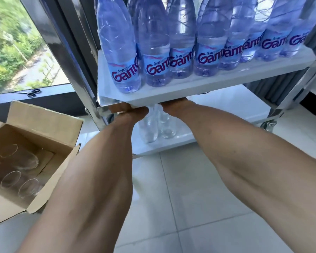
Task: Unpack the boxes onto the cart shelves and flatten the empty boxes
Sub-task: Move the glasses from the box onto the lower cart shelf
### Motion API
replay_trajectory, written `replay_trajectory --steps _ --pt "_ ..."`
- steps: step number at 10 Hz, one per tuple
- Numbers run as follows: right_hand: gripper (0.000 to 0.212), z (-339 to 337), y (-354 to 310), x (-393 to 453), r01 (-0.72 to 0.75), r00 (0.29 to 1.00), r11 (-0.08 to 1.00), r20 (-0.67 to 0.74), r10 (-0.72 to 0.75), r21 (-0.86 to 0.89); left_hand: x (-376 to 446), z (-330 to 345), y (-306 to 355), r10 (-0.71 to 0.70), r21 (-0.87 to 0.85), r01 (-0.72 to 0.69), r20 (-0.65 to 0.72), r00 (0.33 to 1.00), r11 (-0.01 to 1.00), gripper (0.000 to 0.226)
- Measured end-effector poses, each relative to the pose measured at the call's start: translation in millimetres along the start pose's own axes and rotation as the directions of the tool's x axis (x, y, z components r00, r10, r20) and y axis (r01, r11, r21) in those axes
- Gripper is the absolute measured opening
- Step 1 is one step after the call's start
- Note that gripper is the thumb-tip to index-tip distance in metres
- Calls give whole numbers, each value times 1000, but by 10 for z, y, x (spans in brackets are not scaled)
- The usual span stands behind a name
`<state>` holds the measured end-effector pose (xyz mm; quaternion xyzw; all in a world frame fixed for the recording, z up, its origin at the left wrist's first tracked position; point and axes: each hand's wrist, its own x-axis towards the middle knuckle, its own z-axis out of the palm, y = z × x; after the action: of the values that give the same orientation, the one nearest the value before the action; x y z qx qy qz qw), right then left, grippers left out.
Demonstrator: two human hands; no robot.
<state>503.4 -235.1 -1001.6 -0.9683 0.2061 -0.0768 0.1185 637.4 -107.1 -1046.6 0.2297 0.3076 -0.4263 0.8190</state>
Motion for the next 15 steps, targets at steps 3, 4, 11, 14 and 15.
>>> replay_trajectory --steps 3,4,11,14,15 --pt "15 456 157 79 -224 947 954 -188 261 198 103 7 -192 421 822 -409 558 715 -395 13" --pt "17 514 143 37 -235 912 895 -233 337 378 137 -1 -205 502 830 -470 556 662 -300 12" --pt "14 635 149 -14 -272 864 545 -47 501 793 29 -95 -374 566 819 -547 370 736 176 17" --pt "60 787 156 -130 -262 768 290 17 640 920 186 -156 -366 557 696 -607 349 754 385 33" --pt "59 975 101 -250 -219 739 287 -34 673 933 168 -148 -351 683 596 -691 301 665 410 34"
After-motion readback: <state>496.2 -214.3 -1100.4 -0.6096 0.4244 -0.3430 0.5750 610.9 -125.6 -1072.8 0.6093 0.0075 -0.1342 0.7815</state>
